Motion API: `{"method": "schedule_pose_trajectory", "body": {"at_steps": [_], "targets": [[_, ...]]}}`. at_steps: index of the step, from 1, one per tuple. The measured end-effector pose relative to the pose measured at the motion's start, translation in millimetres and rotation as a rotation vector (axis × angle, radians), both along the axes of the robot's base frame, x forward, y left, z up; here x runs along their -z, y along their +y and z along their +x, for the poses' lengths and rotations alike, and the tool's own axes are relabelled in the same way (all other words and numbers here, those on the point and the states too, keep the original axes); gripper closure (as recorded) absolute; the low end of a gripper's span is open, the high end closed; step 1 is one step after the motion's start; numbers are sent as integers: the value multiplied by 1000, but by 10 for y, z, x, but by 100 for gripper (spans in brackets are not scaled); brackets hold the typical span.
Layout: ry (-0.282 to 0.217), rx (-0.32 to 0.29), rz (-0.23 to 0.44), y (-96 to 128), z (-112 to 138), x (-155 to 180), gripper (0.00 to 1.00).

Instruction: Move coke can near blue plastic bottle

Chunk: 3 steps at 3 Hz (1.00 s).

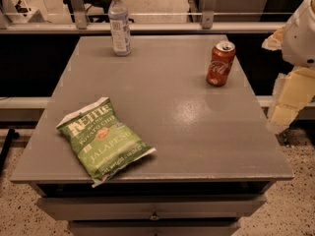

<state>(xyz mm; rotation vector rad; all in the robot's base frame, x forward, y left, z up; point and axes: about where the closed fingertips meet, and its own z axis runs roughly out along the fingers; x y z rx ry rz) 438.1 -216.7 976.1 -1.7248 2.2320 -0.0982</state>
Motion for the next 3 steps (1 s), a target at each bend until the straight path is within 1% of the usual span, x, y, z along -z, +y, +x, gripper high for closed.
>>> {"method": "schedule_pose_trajectory", "body": {"at_steps": [1, 2, 3], "targets": [[0, 0, 0, 0, 1, 0, 0], [-51, 32, 23, -115, 276, 51, 0], [-116, 92, 94, -337, 782, 192, 0]]}}
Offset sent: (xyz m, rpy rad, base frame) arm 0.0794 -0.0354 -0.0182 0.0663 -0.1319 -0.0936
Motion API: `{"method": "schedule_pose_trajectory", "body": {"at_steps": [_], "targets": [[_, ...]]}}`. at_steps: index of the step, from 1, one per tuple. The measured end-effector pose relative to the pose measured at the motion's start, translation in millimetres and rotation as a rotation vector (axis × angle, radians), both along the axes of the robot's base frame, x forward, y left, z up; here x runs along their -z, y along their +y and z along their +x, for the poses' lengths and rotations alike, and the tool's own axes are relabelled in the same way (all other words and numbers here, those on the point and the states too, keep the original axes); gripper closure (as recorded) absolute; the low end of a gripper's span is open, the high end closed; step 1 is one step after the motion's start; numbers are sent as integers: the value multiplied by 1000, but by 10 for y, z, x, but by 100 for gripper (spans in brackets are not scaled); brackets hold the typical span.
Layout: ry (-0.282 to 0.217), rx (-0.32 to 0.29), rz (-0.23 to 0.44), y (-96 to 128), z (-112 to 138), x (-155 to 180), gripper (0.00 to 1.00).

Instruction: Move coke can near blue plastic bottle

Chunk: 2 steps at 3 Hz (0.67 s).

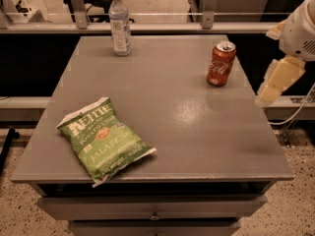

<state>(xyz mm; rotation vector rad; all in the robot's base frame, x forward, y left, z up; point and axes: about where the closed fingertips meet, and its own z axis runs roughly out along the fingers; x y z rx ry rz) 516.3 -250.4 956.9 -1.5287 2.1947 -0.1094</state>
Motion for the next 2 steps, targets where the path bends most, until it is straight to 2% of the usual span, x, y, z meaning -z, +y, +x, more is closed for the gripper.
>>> {"method": "schedule_pose_trajectory", "body": {"at_steps": [1, 2], "targets": [[-77, 39, 92, -191, 485, 149, 0], [-135, 55, 221, -284, 866, 334, 0]]}}
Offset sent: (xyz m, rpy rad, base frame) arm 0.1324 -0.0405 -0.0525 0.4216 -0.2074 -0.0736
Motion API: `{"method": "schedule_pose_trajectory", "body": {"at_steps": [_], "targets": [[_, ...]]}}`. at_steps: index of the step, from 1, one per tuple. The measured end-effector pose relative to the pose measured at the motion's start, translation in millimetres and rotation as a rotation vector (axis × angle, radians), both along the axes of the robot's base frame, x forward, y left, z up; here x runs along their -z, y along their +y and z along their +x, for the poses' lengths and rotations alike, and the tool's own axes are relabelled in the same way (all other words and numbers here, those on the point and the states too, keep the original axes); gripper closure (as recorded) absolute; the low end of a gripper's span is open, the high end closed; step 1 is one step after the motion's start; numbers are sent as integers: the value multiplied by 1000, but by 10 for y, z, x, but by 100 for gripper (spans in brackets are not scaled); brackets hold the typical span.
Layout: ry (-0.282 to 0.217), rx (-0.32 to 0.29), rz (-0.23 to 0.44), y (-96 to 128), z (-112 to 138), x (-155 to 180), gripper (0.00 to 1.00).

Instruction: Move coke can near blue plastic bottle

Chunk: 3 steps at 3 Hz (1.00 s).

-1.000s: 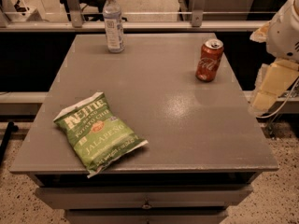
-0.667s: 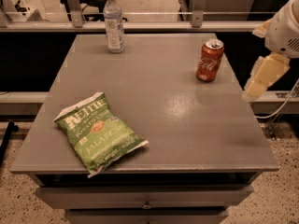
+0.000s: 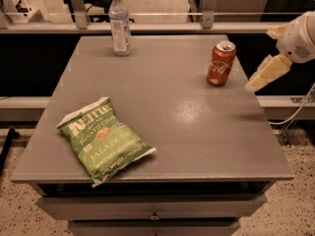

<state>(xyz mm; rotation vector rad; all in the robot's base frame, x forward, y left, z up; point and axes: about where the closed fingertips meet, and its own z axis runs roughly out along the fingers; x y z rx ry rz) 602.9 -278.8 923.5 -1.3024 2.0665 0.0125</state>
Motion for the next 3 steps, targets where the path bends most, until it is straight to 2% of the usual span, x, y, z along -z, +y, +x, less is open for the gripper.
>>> {"method": "schedule_pose_trajectory", "body": {"at_steps": [1, 2, 3], "targets": [[-34, -25, 167, 61, 274, 205, 0], [-33, -70, 328, 242, 429, 389, 0], [-24, -109, 448, 454, 523, 526, 0]]}}
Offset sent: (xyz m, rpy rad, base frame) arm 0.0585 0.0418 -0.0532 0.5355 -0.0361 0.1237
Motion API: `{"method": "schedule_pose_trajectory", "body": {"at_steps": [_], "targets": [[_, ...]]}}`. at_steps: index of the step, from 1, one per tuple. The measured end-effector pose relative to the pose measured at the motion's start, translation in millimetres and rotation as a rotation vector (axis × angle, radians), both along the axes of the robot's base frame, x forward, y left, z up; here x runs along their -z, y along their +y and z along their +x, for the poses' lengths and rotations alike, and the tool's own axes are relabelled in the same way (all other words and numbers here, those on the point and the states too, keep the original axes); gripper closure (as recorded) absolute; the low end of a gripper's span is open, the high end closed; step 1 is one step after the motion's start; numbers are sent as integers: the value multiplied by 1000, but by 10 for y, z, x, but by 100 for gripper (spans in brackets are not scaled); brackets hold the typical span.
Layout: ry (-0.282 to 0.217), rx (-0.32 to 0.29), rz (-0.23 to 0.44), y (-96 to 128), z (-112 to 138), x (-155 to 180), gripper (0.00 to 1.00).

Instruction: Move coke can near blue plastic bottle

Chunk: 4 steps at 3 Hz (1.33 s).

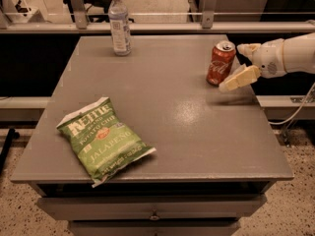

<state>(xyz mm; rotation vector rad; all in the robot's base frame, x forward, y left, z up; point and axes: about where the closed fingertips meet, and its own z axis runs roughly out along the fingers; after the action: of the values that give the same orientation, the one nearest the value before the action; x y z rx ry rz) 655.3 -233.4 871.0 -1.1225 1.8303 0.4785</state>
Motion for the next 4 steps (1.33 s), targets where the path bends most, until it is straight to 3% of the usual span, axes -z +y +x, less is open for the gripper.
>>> {"method": "schedule_pose_trajectory", "body": {"at_steps": [1, 2, 3, 4], "targets": [[-2, -27, 95, 183, 101, 56, 0], [-5, -39, 165, 319, 177, 29, 17], [-9, -40, 201, 369, 203, -16, 41], [-32, -28, 213, 300, 202, -142, 64]]}}
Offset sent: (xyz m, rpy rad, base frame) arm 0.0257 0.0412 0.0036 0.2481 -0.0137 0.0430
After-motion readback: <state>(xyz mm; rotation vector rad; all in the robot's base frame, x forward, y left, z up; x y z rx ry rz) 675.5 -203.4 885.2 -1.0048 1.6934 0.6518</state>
